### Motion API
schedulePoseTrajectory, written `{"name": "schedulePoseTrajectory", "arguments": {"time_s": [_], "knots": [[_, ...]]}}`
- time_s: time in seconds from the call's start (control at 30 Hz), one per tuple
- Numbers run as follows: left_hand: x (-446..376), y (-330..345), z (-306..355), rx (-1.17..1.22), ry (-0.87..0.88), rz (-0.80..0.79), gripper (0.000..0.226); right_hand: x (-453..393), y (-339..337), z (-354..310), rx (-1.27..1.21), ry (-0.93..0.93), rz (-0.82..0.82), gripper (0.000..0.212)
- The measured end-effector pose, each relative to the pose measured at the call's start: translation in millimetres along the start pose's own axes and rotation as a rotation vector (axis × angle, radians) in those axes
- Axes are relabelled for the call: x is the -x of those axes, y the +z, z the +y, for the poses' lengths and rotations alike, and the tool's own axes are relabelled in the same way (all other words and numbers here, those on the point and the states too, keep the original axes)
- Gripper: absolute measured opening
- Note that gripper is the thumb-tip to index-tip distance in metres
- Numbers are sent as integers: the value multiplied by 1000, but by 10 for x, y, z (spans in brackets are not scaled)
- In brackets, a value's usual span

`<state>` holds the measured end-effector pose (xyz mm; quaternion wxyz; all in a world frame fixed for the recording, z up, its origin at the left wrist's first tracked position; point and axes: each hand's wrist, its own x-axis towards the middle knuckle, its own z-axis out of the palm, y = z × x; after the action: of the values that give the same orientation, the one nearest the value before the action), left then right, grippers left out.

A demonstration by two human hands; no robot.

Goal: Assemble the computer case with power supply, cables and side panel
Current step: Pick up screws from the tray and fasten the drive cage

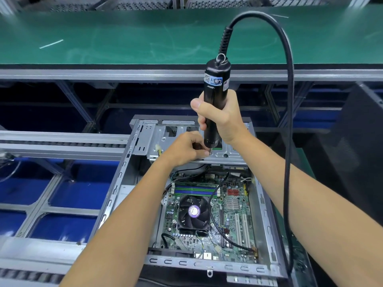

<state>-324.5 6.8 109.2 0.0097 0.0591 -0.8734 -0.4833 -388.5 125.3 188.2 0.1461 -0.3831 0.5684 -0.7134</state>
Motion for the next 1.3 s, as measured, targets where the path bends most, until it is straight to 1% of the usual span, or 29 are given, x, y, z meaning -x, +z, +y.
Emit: {"name": "schedulePoseTrajectory", "arguments": {"time_s": [0.07, 0.17, 0.2, 0.3, 0.4, 0.47, 0.53, 0.57, 0.67, 0.8, 0.93, 1.0, 1.17, 1.3], "knots": [[2, 2, 11, -3, -8, 2, 6, 5, 13, -3, 15, -1, 12, 40], [20, 4, 26, -4, 6, 4, 3, -13, 28, -10, 42, -2, 81, 46], [23, 5, 27, -7, 11, 5, 7, -19, 27, -11, 48, -3, 102, 47], [15, 10, 28, -27, 22, 17, 28, -24, 7, 0, 61, -8, 126, 40], [1, 10, 25, -15, 11, 28, 38, -26, -3, 14, 87, -8, 138, 34], [2, 14, 14, -26, 12, 22, 30, -32, 8, 16, 106, -8, 145, 30], [4, 16, 1, -27, 2, 12, 10, -33, 24, 20, 121, -8, 141, 28], [4, 13, -3, -31, 0, 8, 5, -31, 34, 22, 124, -9, 135, 27], [7, 12, -13, -38, -10, 7, 17, -29, 63, 29, 127, -11, 114, 25], [13, 13, 7, -30, 4, 15, 12, -27, 61, 22, 125, -20, 105, 29], [24, 22, 29, -26, 7, 24, 3, -10, 13, 2, 89, -20, 144, 32], [18, 31, 31, -29, 13, 28, 11, -9, -26, -22, 84, -31, 167, 33], [17, 47, 22, -49, 28, 41, 11, -11, -99, -96, 25, -41, 211, 35], [4, 60, 4, -92, 42, 36, 17, 16, -162, -94, 18, -40, 241, 37]]}}
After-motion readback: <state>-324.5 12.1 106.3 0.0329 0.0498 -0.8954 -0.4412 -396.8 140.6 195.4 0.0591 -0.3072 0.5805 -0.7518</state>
